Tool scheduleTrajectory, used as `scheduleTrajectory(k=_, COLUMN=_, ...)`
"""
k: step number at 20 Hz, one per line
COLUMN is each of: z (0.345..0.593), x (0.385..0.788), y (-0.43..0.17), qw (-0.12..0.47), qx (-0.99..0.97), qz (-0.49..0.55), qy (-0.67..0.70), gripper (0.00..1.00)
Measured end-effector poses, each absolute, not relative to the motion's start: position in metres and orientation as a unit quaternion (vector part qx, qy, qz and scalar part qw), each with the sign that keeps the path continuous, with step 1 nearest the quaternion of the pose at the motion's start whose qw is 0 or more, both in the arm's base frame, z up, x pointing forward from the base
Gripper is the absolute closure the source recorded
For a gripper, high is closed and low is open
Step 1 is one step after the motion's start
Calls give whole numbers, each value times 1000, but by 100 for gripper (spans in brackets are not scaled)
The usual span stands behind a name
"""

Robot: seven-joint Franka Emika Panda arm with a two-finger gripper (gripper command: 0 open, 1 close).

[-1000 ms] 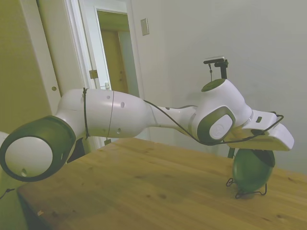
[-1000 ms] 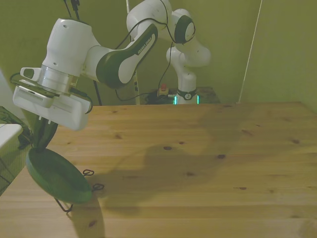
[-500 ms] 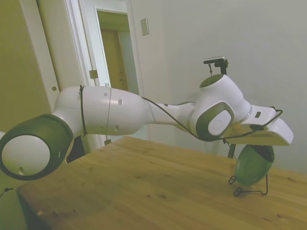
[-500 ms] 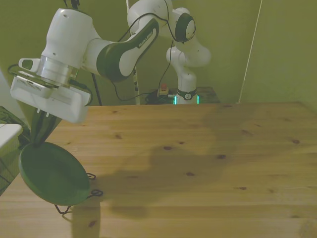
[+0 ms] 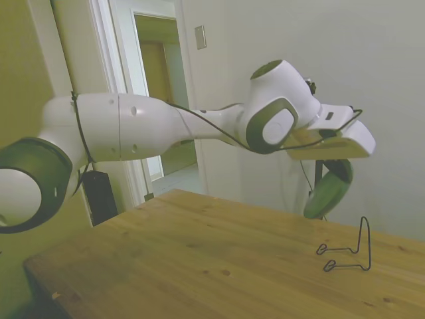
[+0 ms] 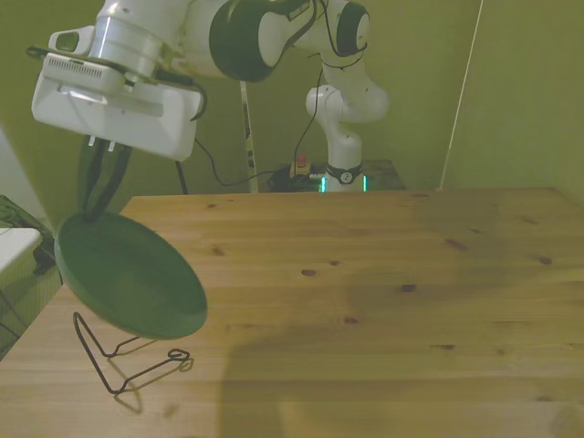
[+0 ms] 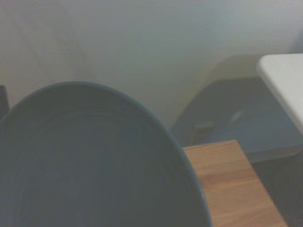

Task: Unload the plate

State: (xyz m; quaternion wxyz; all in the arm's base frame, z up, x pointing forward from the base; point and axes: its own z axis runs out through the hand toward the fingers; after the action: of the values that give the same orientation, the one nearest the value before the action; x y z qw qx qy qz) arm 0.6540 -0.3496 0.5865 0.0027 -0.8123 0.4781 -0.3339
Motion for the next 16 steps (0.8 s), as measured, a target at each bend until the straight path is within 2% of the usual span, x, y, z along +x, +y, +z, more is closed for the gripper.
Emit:
scheduleTrajectory(k=4, z=588, x=672, y=-297, qw=38, qx=-814, qz=-316, qy=486, gripper=100)
scheduleTrajectory(k=9, z=574, x=678, y=-224, qw=70, qx=-825, qz=-277, qy=487, gripper=100)
scheduleTrajectory(k=12, z=554, x=669, y=-184, qw=79, qx=-835, qz=-234, qy=492, gripper=100)
scheduleTrajectory(k=16, z=513, x=647, y=-159, qw=80, qx=-846, qz=-171, qy=499, gripper=100)
